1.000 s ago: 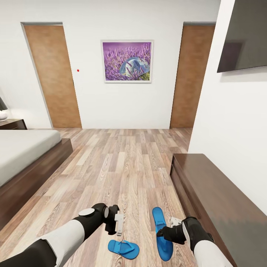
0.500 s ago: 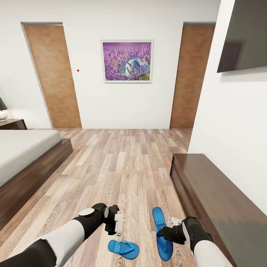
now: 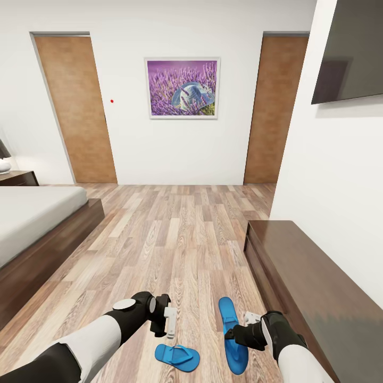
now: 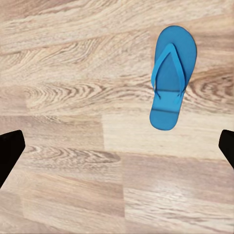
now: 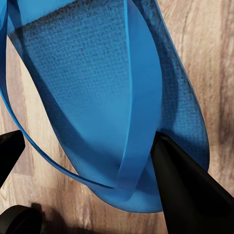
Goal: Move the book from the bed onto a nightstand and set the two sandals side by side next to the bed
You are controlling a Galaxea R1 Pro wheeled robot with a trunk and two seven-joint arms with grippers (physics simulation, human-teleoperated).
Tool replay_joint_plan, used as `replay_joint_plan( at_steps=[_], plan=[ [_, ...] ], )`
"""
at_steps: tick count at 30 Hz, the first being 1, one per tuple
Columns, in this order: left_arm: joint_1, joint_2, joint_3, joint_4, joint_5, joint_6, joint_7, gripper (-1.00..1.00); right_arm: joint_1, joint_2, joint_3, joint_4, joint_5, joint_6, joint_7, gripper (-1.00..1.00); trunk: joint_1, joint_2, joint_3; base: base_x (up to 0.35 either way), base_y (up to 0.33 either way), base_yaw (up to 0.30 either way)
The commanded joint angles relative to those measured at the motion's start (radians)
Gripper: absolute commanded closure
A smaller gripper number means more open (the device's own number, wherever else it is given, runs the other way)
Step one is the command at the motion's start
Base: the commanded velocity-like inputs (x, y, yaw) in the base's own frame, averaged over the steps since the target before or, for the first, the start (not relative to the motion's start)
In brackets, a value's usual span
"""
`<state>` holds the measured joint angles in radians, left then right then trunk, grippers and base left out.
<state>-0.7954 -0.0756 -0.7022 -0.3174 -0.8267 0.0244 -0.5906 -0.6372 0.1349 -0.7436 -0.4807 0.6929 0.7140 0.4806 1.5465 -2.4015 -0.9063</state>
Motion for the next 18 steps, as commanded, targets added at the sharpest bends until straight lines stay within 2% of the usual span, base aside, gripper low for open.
replay_joint_plan(
  at_steps=[1,6,18],
  plan=[
    [0.000,0.000,0.000,-0.002,-0.005,0.003,-0.005,-1.00,-0.001,0.001,-0.008,-0.003,0.008,0.004,0.009,1.00,0.000,0.000,-0.001,0.000,0.000,0.000],
    [0.000,0.000,0.001,-0.002,-0.006,0.003,-0.005,-1.00,-0.001,0.000,-0.008,-0.003,0.008,0.003,0.009,1.00,0.000,0.000,-0.001,0.000,0.000,0.000],
    [0.000,0.000,0.001,-0.002,-0.008,0.002,-0.005,-1.00,-0.001,0.000,-0.008,-0.003,0.008,0.003,0.009,1.00,0.046,-0.084,-0.039,0.000,0.000,0.000]
  ],
)
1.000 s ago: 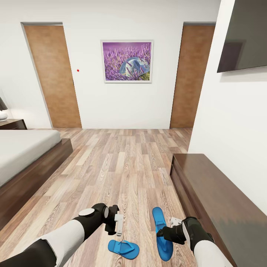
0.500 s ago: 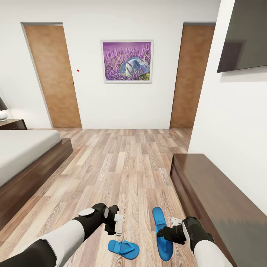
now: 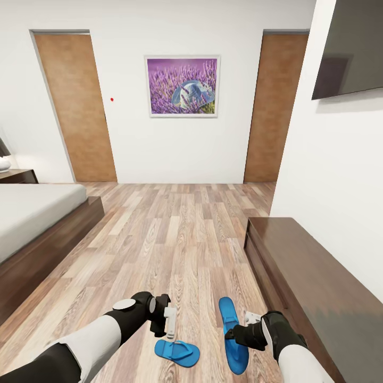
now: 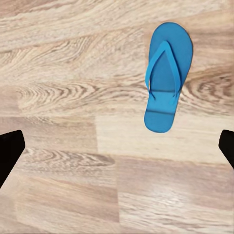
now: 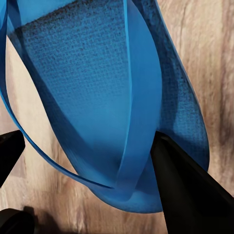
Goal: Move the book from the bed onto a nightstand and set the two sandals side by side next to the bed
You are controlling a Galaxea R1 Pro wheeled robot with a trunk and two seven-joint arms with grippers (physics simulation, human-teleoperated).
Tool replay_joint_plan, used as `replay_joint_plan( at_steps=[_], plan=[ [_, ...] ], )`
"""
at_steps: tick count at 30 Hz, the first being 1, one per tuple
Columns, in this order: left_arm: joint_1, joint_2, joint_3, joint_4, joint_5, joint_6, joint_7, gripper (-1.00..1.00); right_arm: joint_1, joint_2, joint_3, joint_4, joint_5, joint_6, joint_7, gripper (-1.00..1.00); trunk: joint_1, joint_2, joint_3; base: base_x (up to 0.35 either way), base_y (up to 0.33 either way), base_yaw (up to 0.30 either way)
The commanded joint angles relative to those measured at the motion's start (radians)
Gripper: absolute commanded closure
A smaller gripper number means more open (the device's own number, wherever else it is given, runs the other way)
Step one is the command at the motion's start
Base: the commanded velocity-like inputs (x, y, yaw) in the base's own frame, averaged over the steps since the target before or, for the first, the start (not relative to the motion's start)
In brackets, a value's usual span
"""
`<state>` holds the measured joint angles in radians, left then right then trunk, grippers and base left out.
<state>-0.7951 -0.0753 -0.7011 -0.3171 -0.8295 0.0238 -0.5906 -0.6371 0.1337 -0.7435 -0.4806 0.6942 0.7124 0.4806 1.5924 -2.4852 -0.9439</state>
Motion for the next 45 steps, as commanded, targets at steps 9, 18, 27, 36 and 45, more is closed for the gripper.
replay_joint_plan(
  at_steps=[9,18,27,36,45],
  plan=[
    [0.000,0.000,0.000,-0.001,-0.001,0.002,0.042,-1.00,-0.001,0.002,-0.009,-0.003,0.006,0.004,0.009,1.00,0.011,-0.016,-0.034,0.000,0.000,0.000],
    [-0.001,-0.001,0.004,-0.001,0.004,0.002,0.065,-1.00,-0.001,0.001,-0.010,-0.003,0.005,0.004,0.009,1.00,0.015,-0.018,-0.069,0.000,0.000,0.000],
    [-0.001,-0.001,0.093,-0.002,0.049,0.002,0.067,-1.00,-0.001,0.002,-0.010,-0.003,0.005,0.004,0.009,1.00,0.019,-0.021,-0.104,0.000,0.000,0.000],
    [-0.001,0.006,0.175,-0.002,0.090,0.001,0.069,-1.00,-0.001,0.002,-0.010,-0.003,0.005,0.004,0.009,1.00,0.023,-0.023,-0.139,0.000,0.000,0.000],
    [0.000,0.008,0.235,-0.002,0.098,0.001,0.069,-1.00,-0.001,0.003,-0.010,-0.003,0.005,0.004,0.009,1.00,0.027,-0.025,-0.174,0.000,0.000,0.000]
  ],
)
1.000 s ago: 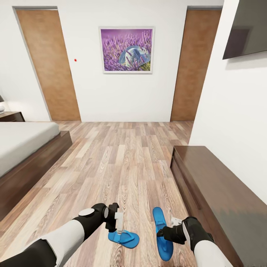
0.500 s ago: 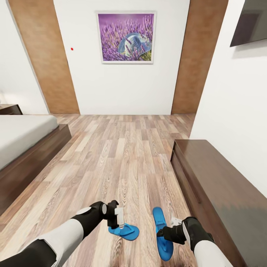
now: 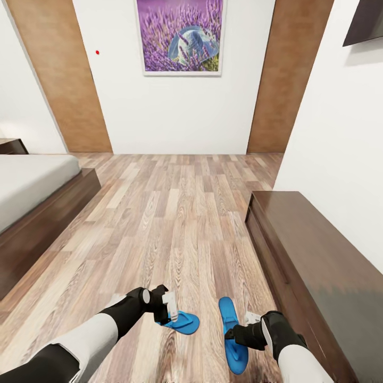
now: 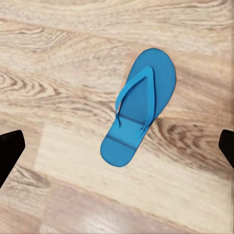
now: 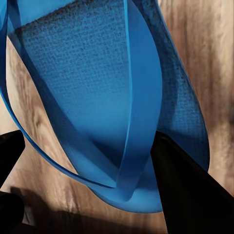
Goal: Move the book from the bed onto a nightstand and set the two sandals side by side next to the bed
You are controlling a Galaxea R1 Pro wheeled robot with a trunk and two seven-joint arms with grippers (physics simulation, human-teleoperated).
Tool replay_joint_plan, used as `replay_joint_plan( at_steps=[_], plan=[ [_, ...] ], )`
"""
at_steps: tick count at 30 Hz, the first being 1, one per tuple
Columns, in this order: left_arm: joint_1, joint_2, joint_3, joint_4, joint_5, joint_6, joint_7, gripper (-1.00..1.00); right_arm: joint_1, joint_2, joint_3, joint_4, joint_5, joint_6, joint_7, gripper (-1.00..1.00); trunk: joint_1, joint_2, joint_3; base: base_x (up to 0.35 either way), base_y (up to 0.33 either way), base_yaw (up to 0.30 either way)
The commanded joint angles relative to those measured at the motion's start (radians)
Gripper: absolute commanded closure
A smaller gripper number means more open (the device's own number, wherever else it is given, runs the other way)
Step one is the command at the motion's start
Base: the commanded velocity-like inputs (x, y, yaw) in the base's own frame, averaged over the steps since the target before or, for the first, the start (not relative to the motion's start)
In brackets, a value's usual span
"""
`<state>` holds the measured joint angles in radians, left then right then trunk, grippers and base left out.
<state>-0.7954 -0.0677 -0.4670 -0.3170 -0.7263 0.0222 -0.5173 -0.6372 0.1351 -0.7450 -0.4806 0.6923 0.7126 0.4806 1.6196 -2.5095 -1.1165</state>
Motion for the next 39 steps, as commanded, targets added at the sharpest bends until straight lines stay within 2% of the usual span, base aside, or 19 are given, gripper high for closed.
replay_joint_plan(
  at_steps=[1,16,26,39],
  plan=[
    [0.000,0.000,0.001,-0.002,-0.006,0.002,-0.004,-1.00,-0.001,0.001,-0.008,-0.003,0.007,0.004,0.009,1.00,0.000,-0.001,-0.005,0.000,0.000,0.000],
    [0.000,0.002,0.004,-0.008,-0.004,-0.008,-0.004,-1.00,-0.001,0.002,-0.008,-0.003,0.006,0.003,0.009,1.00,0.007,-0.004,-0.063,0.000,0.000,0.000],
    [-0.001,0.003,-0.013,-0.015,-0.014,-0.011,-0.007,-1.00,-0.001,0.003,-0.009,-0.003,0.006,0.002,0.009,1.00,0.007,-0.004,-0.063,0.000,0.000,0.000],
    [-0.001,0.001,-0.018,-0.017,-0.018,-0.007,-0.009,-1.00,-0.001,0.003,-0.009,-0.003,0.006,0.002,0.009,1.00,0.007,-0.004,-0.063,0.000,0.000,0.000]
  ],
)
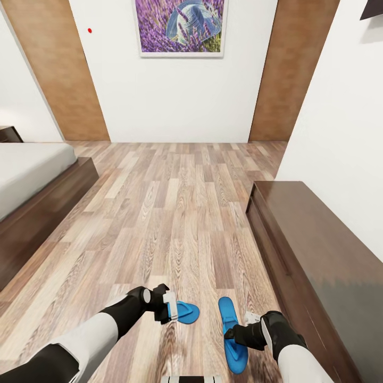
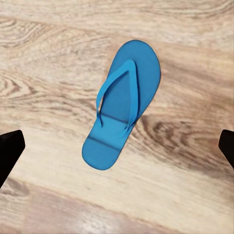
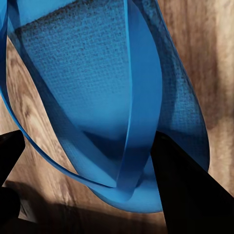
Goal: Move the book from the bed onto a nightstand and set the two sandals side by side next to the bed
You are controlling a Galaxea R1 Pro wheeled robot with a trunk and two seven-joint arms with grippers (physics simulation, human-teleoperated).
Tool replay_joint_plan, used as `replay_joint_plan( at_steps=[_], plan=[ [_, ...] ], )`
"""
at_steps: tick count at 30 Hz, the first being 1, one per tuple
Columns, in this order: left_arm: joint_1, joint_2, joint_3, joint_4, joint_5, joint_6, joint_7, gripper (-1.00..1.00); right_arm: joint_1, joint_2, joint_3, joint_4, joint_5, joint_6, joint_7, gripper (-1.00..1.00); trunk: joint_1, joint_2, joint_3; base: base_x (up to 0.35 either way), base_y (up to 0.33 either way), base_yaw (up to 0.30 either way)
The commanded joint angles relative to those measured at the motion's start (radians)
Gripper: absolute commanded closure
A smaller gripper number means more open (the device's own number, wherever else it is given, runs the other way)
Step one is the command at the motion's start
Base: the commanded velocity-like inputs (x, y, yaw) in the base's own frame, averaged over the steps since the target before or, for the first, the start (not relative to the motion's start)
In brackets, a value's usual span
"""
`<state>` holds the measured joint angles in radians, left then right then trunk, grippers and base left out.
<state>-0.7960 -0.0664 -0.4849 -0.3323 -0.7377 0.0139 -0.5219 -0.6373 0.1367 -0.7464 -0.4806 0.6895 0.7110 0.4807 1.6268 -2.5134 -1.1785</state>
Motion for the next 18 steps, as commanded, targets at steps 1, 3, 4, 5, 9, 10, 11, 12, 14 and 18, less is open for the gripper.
replay_joint_plan(
  at_steps=[1,3,4,5,9,10,11,12,14,18],
  plan=[
    [0.000,-0.001,-0.004,-0.002,-0.008,0.004,-0.004,-1.00,-0.001,0.001,-0.008,-0.003,0.008,0.004,0.009,1.00,0.000,0.000,-0.001,0.000,0.000,0.000],
    [0.000,-0.002,-0.018,-0.002,-0.016,0.007,-0.005,-1.00,-0.001,0.001,-0.008,-0.003,0.008,0.004,0.009,1.00,0.000,0.000,-0.001,0.000,0.000,0.000],
    [0.000,-0.003,-0.030,-0.002,-0.024,0.008,-0.006,-1.00,-0.001,0.001,-0.008,-0.003,0.008,0.004,0.009,1.00,0.000,0.000,-0.001,0.000,0.000,0.000],
    [0.000,-0.003,-0.044,-0.002,-0.034,0.010,-0.006,-1.00,-0.001,0.001,-0.008,-0.003,0.008,0.004,0.009,1.00,0.000,0.000,-0.001,0.000,0.000,0.000],
    [0.000,-0.006,-0.118,-0.001,-0.089,0.022,-0.008,-1.00,-0.001,0.001,-0.008,-0.003,0.008,0.004,0.009,1.00,0.000,0.000,-0.001,0.000,0.000,0.000],
    [0.000,-0.006,-0.129,-0.001,-0.095,0.025,-0.008,-1.00,-0.001,0.001,-0.008,-0.003,0.008,0.004,0.009,1.00,0.000,0.000,-0.001,0.000,0.000,0.000],
    [0.000,-0.007,-0.137,-0.001,-0.100,0.027,-0.008,-1.00,-0.001,0.001,-0.008,-0.003,0.008,0.004,0.009,1.00,0.000,0.000,-0.001,0.000,0.000,0.000],
    [0.000,-0.007,-0.143,-0.001,-0.104,0.028,-0.009,-1.00,-0.001,0.001,-0.008,-0.003,0.008,0.004,0.009,1.00,0.000,0.000,-0.001,0.000,0.000,0.000],
    [0.000,-0.008,-0.153,-0.001,-0.110,0.030,-0.009,-1.00,-0.001,0.001,-0.008,-0.003,0.008,0.004,0.009,1.00,0.000,0.000,-0.001,0.000,0.000,0.000],
    [0.000,-0.010,-0.164,-0.004,-0.117,0.031,-0.008,-1.00,-0.001,0.000,-0.007,-0.003,0.008,0.004,0.009,1.00,0.000,0.000,-0.001,0.000,0.000,0.000]
  ],
)
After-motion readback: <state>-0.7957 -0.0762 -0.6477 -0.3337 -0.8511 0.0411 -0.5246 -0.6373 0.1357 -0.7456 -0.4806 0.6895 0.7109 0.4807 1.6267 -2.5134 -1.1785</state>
